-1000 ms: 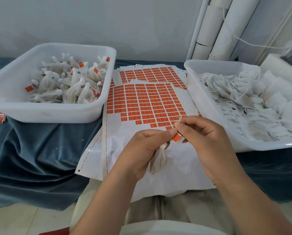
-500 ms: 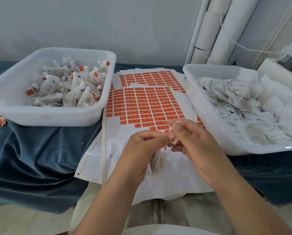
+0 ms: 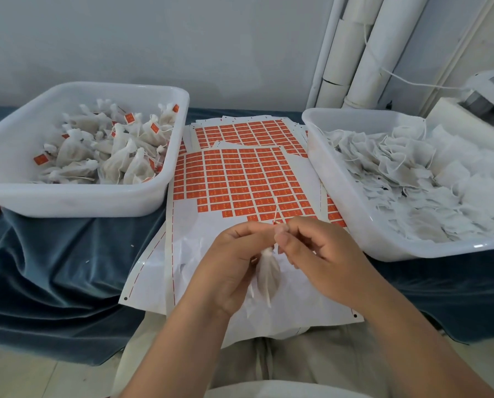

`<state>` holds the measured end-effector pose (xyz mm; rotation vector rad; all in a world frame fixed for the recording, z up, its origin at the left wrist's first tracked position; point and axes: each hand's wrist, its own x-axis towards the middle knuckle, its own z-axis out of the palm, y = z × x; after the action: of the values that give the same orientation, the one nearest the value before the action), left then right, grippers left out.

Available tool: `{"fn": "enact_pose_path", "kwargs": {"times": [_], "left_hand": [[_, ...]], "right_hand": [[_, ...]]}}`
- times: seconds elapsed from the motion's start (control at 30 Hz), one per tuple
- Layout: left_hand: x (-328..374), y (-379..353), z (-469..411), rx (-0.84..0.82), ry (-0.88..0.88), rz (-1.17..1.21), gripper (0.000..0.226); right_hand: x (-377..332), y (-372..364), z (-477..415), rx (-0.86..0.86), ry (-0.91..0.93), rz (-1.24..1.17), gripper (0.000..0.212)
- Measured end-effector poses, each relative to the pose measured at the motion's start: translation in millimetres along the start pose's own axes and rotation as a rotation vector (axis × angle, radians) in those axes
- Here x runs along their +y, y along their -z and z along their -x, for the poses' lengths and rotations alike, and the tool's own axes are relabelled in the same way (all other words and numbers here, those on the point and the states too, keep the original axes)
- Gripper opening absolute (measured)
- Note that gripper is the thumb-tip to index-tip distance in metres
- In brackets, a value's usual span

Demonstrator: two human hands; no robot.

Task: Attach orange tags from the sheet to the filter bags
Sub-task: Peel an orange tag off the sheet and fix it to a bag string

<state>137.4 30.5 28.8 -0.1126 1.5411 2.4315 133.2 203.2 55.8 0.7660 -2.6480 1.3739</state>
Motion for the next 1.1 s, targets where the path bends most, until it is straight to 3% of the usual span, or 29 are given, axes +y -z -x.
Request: {"fn": "enact_pose_path", "kwargs": {"times": [0.1, 0.27, 0.37, 0.5, 0.7, 0.93, 1.1], "left_hand": [[1, 1, -1, -0.002, 0.053, 0.029, 0.044], [2, 1, 0, -0.022, 0.076, 0.022, 0.029], [3, -1, 1, -0.021, 0.091, 0.048, 0.032], [7, -4, 4, -0.086, 0.136, 0.115, 0.02], [5, -2, 2, -0.057, 0.189, 0.104, 0.038], [16, 2, 4, -0.014, 0.033, -0.237, 0.021], [17, 2, 7, -0.01, -0.001, -0.227, 0.016]], "right_hand": [[-1, -3, 0, -0.016, -0.025, -0.088, 0.033], [-5, -5, -1, 0.044, -0.05, -0.151, 0.028], [-6, -3, -2, 0.031, -0.021, -0.103, 0.019], [-6, -2, -2, 0.044, 0.017, -0.015, 0.02], [-3, 0, -1, 0.081, 0.017, -0.032, 0.026], [0, 1, 0, 0.126, -0.078, -0.098, 0.024], [0, -3, 1, 0.096, -0.113, -0.161, 0.025]]}}
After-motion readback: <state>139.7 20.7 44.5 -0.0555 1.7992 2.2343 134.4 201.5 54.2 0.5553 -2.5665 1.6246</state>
